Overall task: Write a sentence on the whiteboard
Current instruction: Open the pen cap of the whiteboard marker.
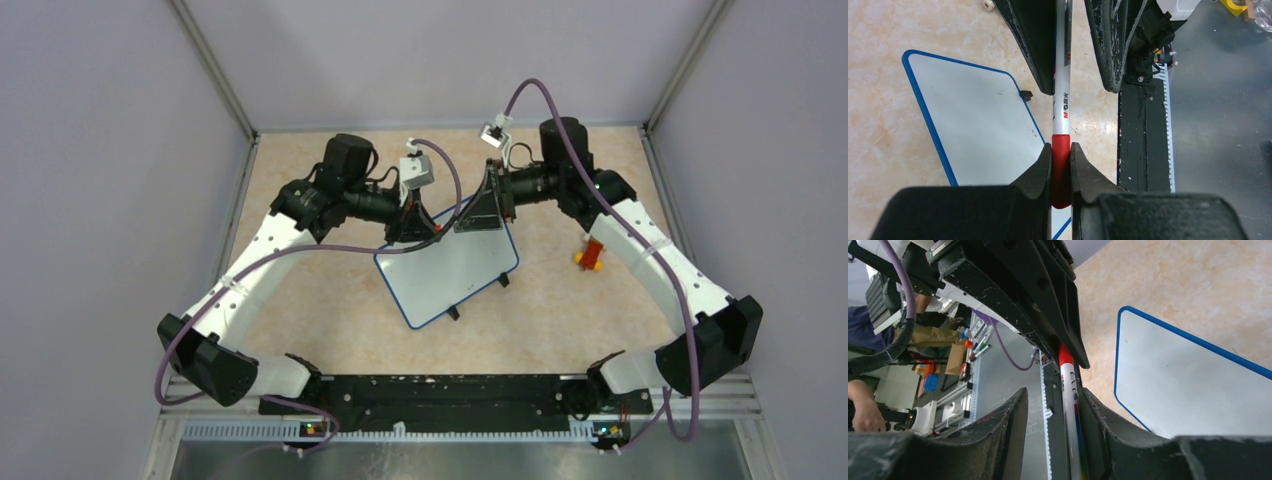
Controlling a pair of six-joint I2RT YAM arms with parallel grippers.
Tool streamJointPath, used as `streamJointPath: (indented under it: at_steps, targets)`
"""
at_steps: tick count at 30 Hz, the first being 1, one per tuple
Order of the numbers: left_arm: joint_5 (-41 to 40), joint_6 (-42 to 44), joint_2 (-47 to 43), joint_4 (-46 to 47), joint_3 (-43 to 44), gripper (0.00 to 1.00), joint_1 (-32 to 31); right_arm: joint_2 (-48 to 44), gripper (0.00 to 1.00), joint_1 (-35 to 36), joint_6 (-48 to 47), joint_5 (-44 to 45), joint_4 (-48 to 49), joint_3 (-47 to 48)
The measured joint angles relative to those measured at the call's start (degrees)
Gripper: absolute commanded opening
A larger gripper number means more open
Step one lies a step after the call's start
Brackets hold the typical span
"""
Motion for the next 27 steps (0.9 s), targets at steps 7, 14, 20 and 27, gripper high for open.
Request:
streamJointPath:
  at_steps: [7, 14, 20, 27]
  targets:
    - [-0.09, -0.59, 0.00, 0.00, 0.00, 0.00, 0.00, 0.00, 0.29, 0.02, -0.37, -0.07, 0.00, -0.68]
    - [1.20, -1.81, 0.35, 0.15, 0.00, 0.00, 0.00, 0.00, 0.08, 0.02, -0.22, 0.96, 0.02, -0.74]
    - [1.90, -1.97, 0.39, 0.15, 0.00, 0.00, 0.07, 0.00, 0.00, 0.02, -0.35, 1.05, -0.09, -0.74]
    - [3.91, -1.62, 1.25, 0.46, -0.02, 0.00, 3.06, 0.13, 0.00, -2.95, -1.90, 0.15, -0.94, -0.63]
